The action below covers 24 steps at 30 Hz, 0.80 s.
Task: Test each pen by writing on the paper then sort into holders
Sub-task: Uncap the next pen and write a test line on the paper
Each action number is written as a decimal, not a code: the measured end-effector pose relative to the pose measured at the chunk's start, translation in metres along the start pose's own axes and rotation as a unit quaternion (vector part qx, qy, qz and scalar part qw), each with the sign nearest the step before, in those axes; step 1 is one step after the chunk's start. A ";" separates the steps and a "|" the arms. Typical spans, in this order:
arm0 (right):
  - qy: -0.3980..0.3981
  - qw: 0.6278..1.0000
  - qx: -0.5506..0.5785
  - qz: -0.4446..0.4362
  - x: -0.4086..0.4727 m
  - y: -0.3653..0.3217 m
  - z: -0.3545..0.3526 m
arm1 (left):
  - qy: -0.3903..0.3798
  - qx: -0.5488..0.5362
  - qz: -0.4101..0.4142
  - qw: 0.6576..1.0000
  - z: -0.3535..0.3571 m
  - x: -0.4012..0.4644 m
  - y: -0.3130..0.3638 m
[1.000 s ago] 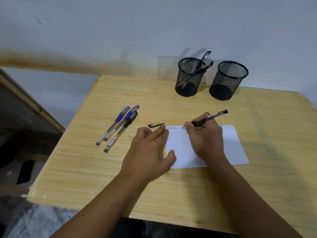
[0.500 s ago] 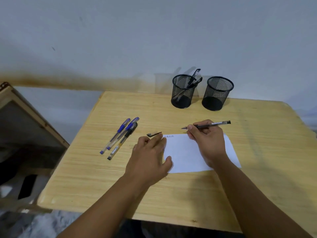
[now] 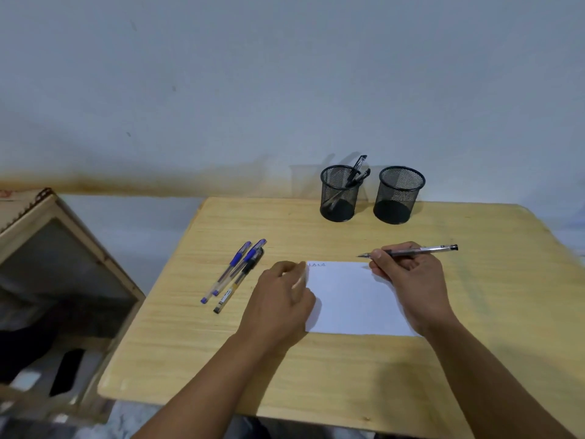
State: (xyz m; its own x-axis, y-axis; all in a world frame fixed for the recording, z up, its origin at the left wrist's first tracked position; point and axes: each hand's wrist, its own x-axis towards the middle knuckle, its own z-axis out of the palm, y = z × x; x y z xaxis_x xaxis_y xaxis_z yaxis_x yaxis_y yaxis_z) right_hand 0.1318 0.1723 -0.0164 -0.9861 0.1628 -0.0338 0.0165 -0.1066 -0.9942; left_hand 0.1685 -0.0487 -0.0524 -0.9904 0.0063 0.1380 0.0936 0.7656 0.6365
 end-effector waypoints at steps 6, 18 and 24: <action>-0.016 1.000 -0.011 -0.001 -0.013 -0.004 -0.001 | 0.055 0.004 -0.078 0.995 -0.006 0.021 -0.011; -0.019 1.000 -0.008 -0.017 -0.028 -0.024 -0.003 | 0.071 0.033 -0.081 0.994 -0.024 0.038 0.007; -0.028 0.998 0.001 -0.051 -0.026 -0.036 0.000 | 0.073 -0.096 0.003 0.993 -0.027 0.020 0.045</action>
State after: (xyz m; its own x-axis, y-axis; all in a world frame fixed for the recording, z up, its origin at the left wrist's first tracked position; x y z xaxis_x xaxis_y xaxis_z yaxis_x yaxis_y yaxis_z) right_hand 0.1564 0.1715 0.0202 -0.9904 0.1172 0.0739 -0.0851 -0.0938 -0.9920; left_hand 0.1559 -0.0317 -0.0003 -0.9657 -0.0943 0.2418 0.1305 0.6290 0.7663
